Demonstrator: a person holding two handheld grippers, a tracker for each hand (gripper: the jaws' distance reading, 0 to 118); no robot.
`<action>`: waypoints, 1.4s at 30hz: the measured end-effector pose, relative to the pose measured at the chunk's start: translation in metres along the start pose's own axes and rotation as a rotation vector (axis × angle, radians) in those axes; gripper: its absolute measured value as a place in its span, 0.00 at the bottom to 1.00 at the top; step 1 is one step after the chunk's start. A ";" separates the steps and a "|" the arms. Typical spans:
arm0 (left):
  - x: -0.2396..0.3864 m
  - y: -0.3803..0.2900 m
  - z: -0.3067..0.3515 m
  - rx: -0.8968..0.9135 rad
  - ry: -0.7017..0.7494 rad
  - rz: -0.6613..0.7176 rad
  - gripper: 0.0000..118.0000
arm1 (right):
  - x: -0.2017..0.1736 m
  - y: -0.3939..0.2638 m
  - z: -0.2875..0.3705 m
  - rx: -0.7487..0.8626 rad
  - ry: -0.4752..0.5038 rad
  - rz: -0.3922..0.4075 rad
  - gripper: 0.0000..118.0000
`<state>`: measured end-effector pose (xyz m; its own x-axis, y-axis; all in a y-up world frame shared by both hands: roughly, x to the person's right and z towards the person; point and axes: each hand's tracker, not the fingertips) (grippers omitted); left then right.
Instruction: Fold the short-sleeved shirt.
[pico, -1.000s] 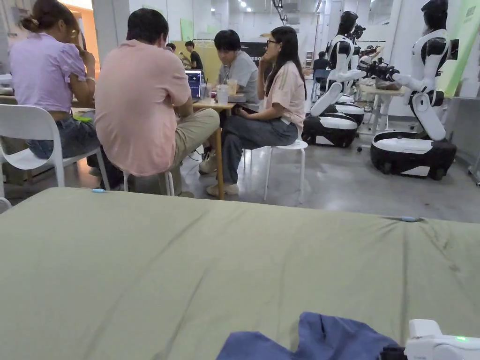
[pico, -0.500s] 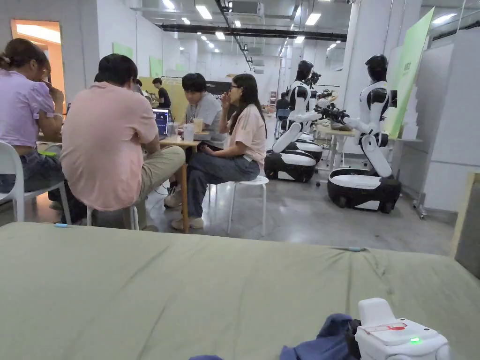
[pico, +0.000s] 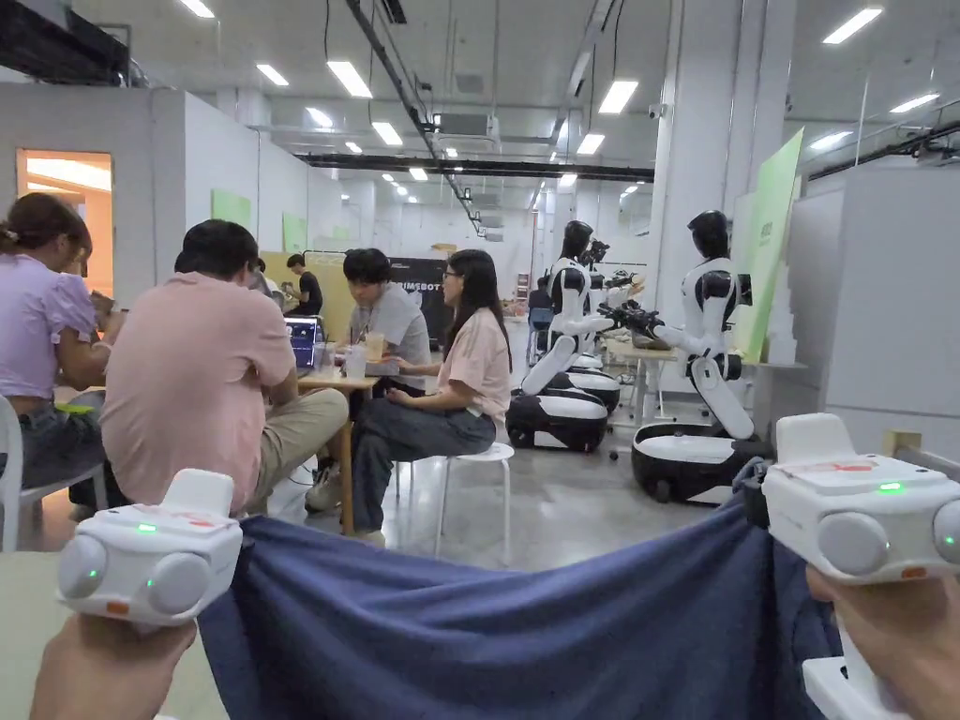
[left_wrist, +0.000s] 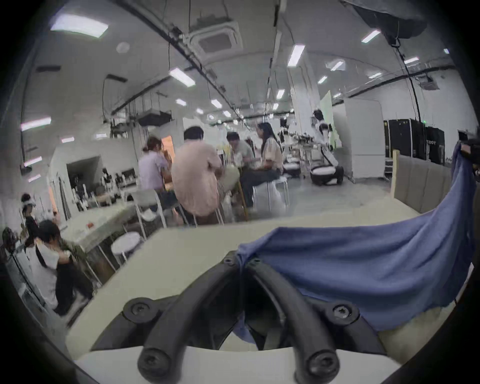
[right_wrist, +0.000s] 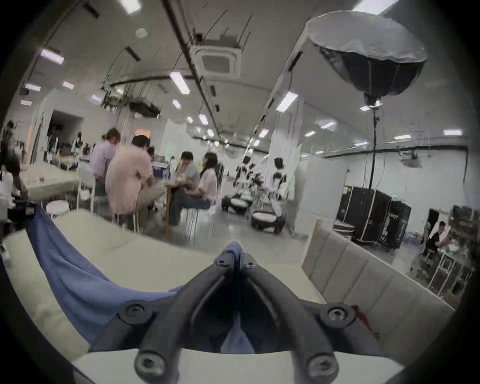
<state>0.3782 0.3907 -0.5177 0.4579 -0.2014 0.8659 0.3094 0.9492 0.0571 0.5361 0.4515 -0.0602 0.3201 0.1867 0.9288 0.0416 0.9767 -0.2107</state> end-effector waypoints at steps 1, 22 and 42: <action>0.001 0.023 -0.001 0.029 0.006 0.007 0.00 | 0.008 0.016 -0.003 0.021 0.008 -0.037 0.02; -0.011 0.146 -0.036 0.199 0.120 -0.032 0.00 | 0.032 0.102 -0.063 0.151 -0.049 -0.061 0.02; 0.013 0.014 -0.034 -0.025 0.030 -0.015 0.00 | 0.024 -0.026 -0.054 -0.072 -0.052 -0.035 0.02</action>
<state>0.4168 0.3932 -0.5231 0.4777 -0.2229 0.8498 0.3371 0.9397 0.0570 0.5940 0.4251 -0.0486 0.2677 0.1598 0.9502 0.1208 0.9728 -0.1976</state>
